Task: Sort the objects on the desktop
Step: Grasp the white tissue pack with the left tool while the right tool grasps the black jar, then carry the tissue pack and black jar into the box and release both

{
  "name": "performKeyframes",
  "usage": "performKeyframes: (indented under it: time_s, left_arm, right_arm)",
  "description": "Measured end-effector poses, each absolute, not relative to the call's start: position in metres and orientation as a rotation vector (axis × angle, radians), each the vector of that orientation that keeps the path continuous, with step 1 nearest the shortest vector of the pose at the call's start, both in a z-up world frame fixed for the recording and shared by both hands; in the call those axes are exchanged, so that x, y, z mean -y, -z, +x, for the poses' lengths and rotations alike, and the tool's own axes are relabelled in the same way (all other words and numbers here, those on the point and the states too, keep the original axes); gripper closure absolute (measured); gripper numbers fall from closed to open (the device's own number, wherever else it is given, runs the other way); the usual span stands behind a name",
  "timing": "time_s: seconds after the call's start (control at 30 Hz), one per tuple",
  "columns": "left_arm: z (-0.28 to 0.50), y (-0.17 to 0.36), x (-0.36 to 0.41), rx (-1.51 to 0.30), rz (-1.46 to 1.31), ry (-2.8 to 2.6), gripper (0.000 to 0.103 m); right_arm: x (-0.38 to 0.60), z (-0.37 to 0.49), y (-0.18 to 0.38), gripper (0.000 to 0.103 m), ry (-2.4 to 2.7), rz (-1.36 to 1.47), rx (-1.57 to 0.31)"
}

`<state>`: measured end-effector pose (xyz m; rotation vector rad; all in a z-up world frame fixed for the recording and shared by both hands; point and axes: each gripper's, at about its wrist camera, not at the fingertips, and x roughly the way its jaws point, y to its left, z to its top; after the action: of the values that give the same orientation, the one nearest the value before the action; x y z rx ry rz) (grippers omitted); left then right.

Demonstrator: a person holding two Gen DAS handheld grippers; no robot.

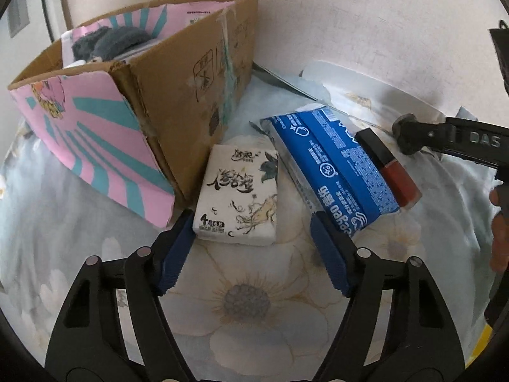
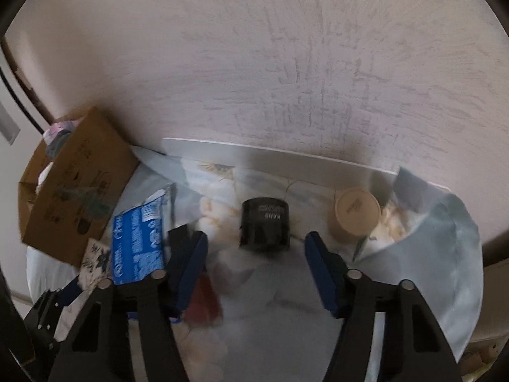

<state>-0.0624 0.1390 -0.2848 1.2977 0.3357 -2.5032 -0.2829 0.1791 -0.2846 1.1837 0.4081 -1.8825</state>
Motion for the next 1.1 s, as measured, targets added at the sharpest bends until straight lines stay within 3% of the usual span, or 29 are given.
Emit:
performKeyframes:
  time_s: [0.1,0.17,0.2,0.27,0.47,0.73,1.1]
  left_arm:
    - [-0.067,0.285,-0.136,-0.345,1.296,2.494,0.032]
    - [-0.067,0.285,-0.136,-0.359,1.294,2.484,0.034]
    - [-0.067,0.285,-0.136,-0.354,1.292,2.479,0.037]
    - [-0.064,0.284,-0.133,-0.344,1.277,2.457,0.059]
    - [-0.061,0.282,-0.127,-0.400,1.287,2.509,0.060]
    - [-0.055,0.258,-0.134,-0.337,1.303,2.619,0.060]
    - [-0.049,0.179,-0.108,-0.328,1.349,2.757,0.060]
  right_arm:
    - [-0.172,-0.286,0.291,0.057,1.885,1.193,-0.431]
    - [-0.169,-0.287,0.295,0.070,1.886,1.204,-0.445]
    - [-0.169,-0.287,0.295,0.070,1.892,1.195,-0.445]
    - [-0.169,-0.285,0.294,0.071,1.899,1.191,-0.449]
    - [-0.172,-0.276,0.291,0.071,1.892,1.188,-0.456]
    - [-0.182,-0.266,0.275,0.071,1.914,1.181,-0.441]
    - [-0.196,-0.246,0.206,0.071,1.995,1.179,-0.363]
